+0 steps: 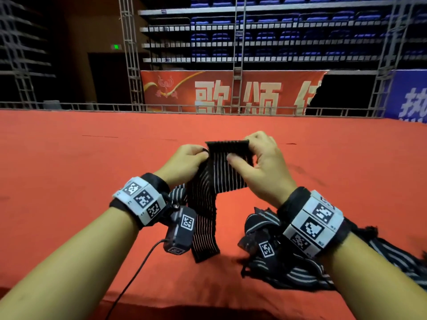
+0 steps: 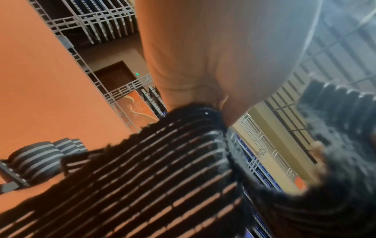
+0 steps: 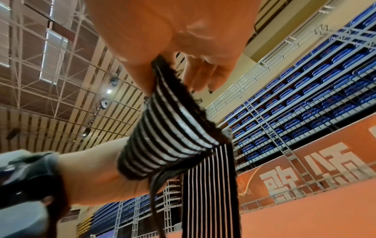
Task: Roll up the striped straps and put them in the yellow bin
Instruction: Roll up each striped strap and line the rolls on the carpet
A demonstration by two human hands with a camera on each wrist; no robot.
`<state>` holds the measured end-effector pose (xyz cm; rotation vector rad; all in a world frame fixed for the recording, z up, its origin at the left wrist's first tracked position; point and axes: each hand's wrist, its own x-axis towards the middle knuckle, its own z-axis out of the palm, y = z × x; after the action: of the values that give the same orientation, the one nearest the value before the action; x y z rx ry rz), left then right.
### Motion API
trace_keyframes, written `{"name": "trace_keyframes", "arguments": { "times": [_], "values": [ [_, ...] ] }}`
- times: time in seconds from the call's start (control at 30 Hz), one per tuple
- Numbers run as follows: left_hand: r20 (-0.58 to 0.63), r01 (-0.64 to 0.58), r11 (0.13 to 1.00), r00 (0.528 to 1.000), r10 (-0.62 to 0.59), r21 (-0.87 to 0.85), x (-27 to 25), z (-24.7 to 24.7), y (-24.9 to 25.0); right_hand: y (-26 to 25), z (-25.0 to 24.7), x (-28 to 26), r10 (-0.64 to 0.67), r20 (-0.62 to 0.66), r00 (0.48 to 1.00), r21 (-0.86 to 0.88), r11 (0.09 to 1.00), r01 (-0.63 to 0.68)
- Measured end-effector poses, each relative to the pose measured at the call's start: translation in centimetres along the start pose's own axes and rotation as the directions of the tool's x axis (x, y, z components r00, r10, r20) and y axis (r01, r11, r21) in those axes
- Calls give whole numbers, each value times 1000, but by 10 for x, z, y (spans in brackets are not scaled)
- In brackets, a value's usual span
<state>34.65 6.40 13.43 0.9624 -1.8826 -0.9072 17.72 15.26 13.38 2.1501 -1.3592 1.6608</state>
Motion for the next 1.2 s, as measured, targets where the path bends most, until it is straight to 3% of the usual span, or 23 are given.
{"name": "trace_keyframes", "arguments": {
  "times": [0.13,0.2,0.33,0.43,0.53,0.7,0.9,1.03,1.1,1.17,1.2],
  "values": [
    [186,-84,996,979,81,6,-13,12,9,1,-11,5,144,128,981,142,976,-162],
    [242,-115,992,965,97,60,-13,13,7,6,-17,7,224,86,971,234,943,-238],
    [198,-98,979,978,62,180,-9,3,-13,7,-35,10,347,53,936,464,822,-331],
    [192,-63,969,981,16,237,-4,0,-25,2,-34,7,295,146,944,397,856,-330],
    [184,-123,955,980,74,269,-3,3,-23,-5,-29,5,301,154,941,383,860,-337],
    [165,-231,952,966,199,203,-13,-7,-25,9,-41,16,382,-69,921,331,880,-340],
    [216,-190,975,963,162,115,-18,-15,-29,27,-34,21,425,-270,864,224,901,-373],
    [189,-154,988,970,153,-6,-15,-8,-24,32,-15,17,455,-170,874,259,877,-406],
    [137,-170,985,976,167,13,-16,-2,-13,33,-4,15,499,-106,860,253,850,-462],
    [94,-187,980,979,181,64,-15,2,-6,31,3,11,507,-121,853,146,859,-490],
    [83,-196,976,978,189,93,-13,3,-5,28,5,8,453,-153,878,65,891,-449]
  ]
}}
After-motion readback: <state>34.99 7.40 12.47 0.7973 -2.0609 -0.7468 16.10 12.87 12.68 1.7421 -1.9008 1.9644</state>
